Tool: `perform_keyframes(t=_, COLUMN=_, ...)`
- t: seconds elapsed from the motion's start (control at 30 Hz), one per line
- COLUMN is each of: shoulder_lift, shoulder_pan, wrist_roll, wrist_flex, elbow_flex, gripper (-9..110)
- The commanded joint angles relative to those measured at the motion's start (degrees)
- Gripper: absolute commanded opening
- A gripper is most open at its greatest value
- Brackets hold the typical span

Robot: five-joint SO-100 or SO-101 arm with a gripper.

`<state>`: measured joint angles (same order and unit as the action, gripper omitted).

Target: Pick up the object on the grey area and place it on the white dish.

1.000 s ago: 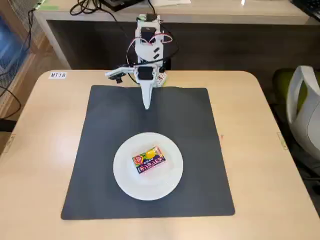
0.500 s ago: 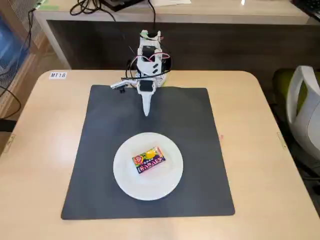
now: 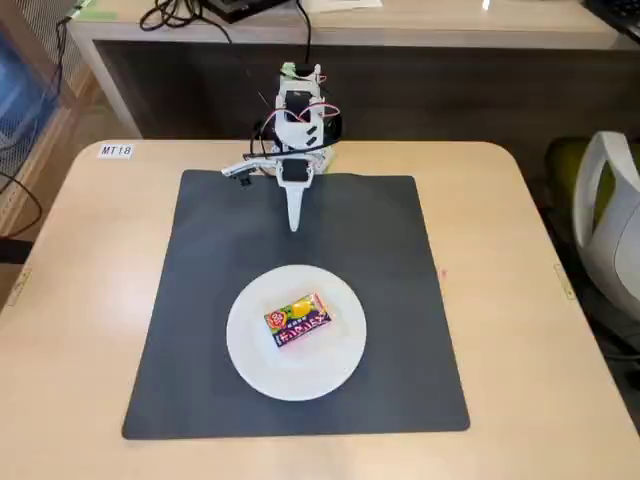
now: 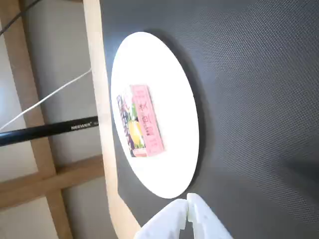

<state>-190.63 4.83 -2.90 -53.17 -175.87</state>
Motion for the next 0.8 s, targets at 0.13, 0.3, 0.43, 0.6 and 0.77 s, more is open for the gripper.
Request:
perform_keyframes(t=0.13, shoulder_lift=-1.4, shoulder_pan=-0.3, wrist_roll=1.0, wrist_flex=-1.8, elbow_flex=-3.3, gripper=0)
perform_keyframes(t=0.3, shoulder_lift=-1.4, shoulder_pan=-0.6, wrist_roll=2.5, wrist_flex=-4.5, elbow_flex=-3.7, gripper=0)
perform_keyframes(t=0.43, shoulder_lift=-1.4, shoulder_pan=-1.2, wrist_roll=1.1, wrist_flex=-4.0, elbow_flex=-3.8, gripper=0)
perform_keyframes(t=0.6, shoulder_lift=-1.4, shoulder_pan=-1.0, wrist_roll=0.1, wrist_flex=-3.2, elbow_flex=-4.0, gripper=1)
perform_keyframes(t=0.77, shoulder_lift=-1.4, shoulder_pan=-0.8, wrist_roll=0.3, wrist_flex=-3.2, elbow_flex=-4.0, gripper=0)
